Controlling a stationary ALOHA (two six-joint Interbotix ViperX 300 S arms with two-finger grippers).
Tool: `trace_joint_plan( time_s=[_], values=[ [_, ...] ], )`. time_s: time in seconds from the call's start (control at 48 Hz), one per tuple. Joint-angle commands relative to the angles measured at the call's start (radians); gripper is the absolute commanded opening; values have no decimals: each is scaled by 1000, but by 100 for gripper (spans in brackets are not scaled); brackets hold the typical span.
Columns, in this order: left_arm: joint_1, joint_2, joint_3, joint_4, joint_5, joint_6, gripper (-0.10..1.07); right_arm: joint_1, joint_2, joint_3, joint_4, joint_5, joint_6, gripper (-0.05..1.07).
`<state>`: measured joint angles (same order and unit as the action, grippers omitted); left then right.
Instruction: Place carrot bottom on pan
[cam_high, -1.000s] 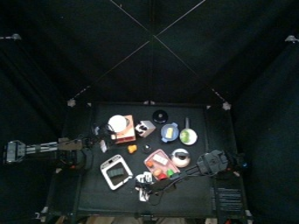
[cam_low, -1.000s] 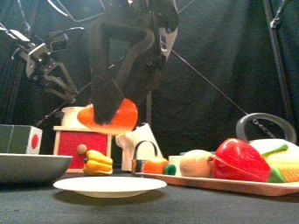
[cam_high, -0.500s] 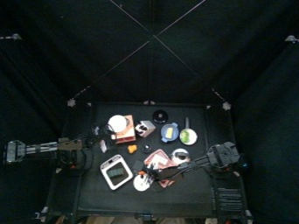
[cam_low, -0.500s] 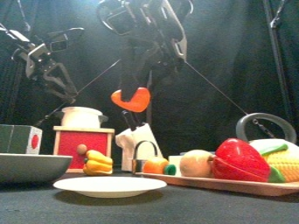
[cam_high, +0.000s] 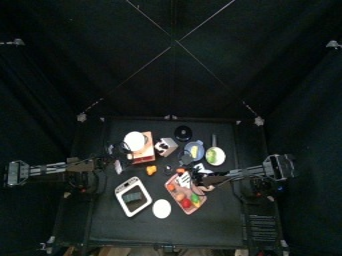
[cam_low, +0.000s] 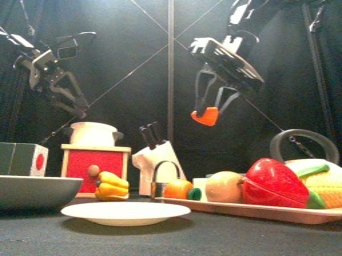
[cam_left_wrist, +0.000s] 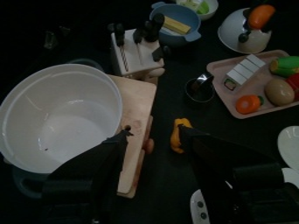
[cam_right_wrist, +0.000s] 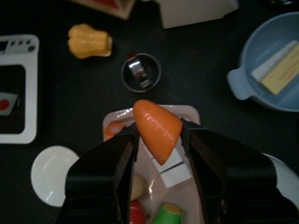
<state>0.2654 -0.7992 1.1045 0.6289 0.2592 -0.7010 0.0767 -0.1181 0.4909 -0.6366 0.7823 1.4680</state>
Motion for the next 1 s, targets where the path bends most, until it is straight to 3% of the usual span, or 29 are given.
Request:
trace_joint_plan(
  time_s=[0.0,0.375,0.625,0.979],
  values=[
    [3,2,-12,0,-5,-2,87,-32,-89,60,-25,-15,63,73],
    [3,2,-11,-2,-5,0,87,-123,-311,281,-187,-32,279,73],
    [3,2,-11,-2,-5,-2,87,-202,-457,449,-206,-32,356,73],
    [3,2,-9,0,-6,-2,87,-328,-511,580,-173,-32,394,74]
  ],
)
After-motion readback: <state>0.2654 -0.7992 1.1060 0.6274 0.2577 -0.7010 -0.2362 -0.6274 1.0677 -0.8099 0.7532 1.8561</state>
